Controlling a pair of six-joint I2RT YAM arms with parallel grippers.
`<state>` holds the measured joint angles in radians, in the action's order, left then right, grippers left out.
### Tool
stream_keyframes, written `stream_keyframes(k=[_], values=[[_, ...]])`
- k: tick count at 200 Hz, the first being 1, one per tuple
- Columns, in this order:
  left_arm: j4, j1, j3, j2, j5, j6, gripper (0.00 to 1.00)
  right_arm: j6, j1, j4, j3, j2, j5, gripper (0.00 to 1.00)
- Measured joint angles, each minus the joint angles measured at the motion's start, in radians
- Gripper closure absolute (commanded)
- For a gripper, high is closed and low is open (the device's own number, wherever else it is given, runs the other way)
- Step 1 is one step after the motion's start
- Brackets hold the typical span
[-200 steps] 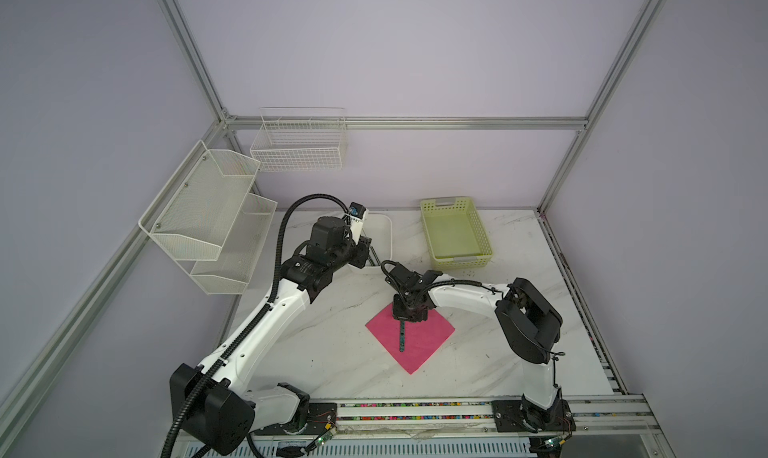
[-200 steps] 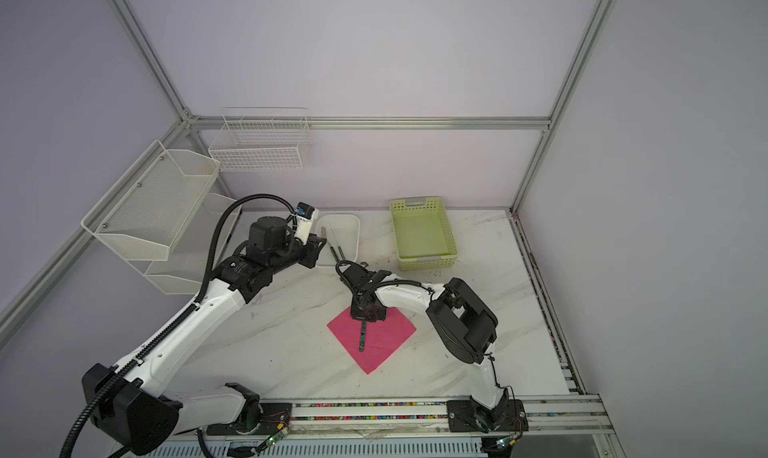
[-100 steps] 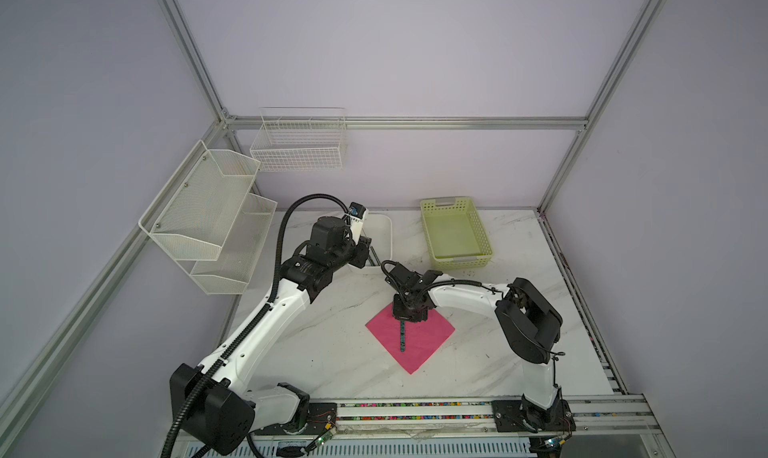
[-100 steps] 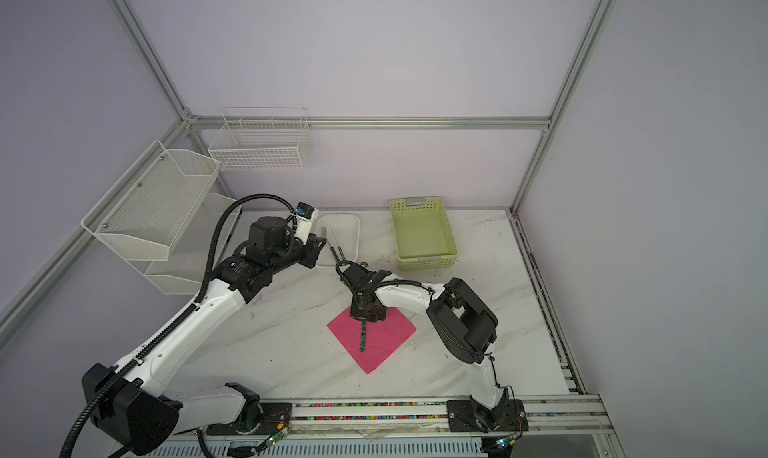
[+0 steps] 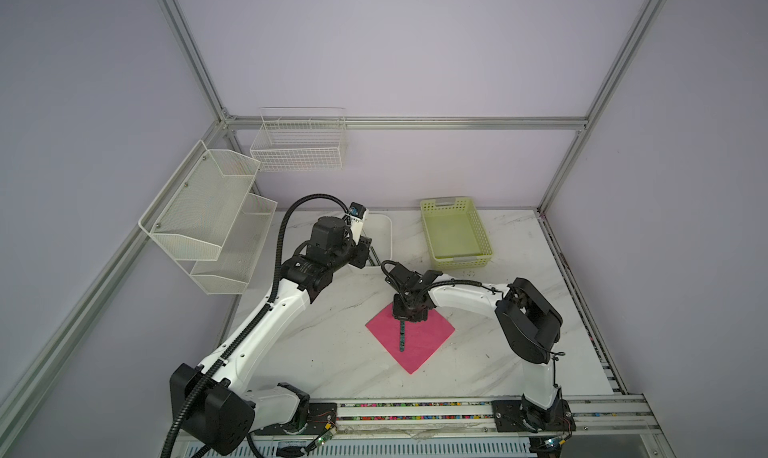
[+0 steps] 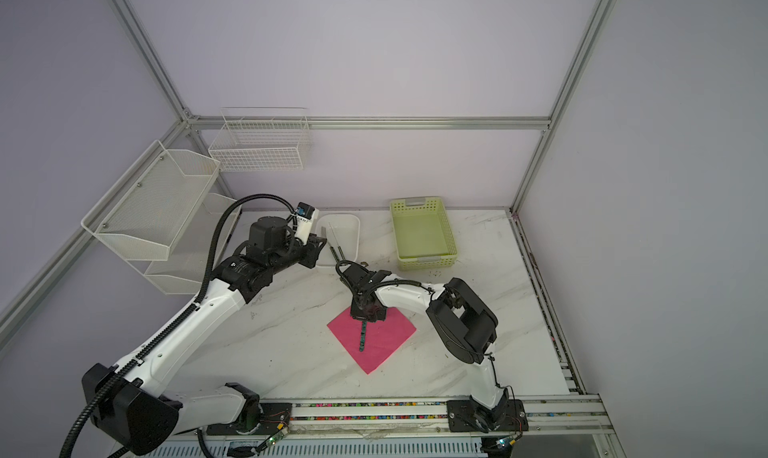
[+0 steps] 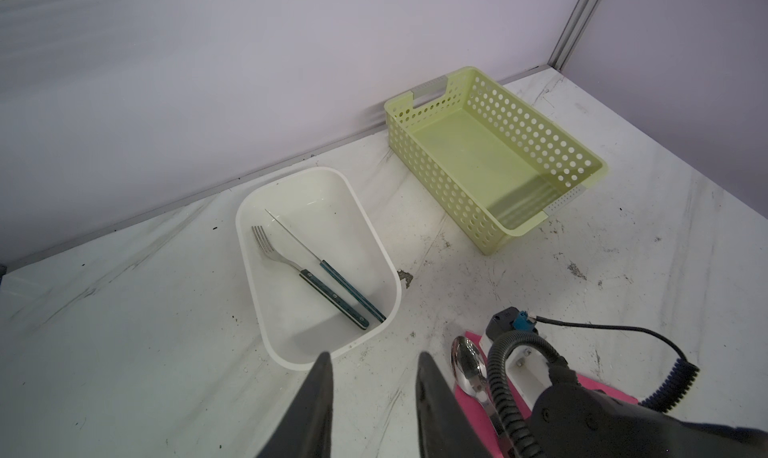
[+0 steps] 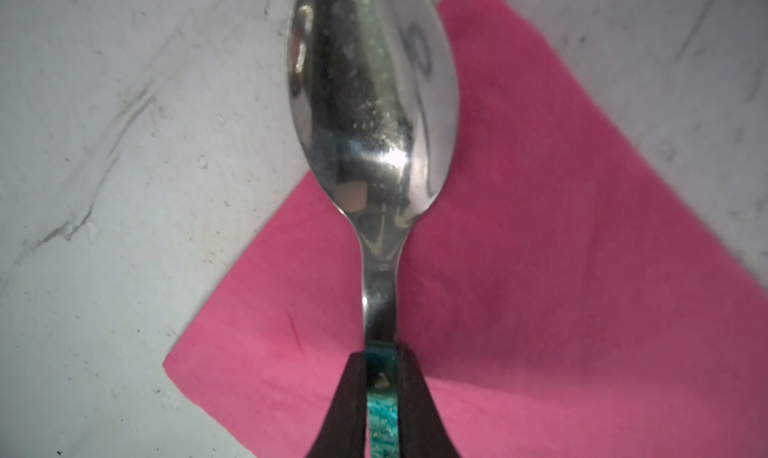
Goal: Place the utensils on the paper napkin and roll it up
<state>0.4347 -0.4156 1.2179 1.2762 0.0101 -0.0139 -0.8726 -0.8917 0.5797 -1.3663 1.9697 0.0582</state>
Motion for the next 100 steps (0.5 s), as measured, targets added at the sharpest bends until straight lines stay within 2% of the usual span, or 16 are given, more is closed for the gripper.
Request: stream_keyframes(k=[64, 100], values=[[0.0, 0.0, 0.0, 0.0, 0.0, 0.0, 0.66, -0.01, 0.0, 0.0, 0.0, 0.0, -0.003, 0.78], [0.0, -0.005, 0.0, 0.0, 0.0, 0.0, 0.66, -0.01, 0.0, 0.0, 0.0, 0.0, -0.01, 0.81]])
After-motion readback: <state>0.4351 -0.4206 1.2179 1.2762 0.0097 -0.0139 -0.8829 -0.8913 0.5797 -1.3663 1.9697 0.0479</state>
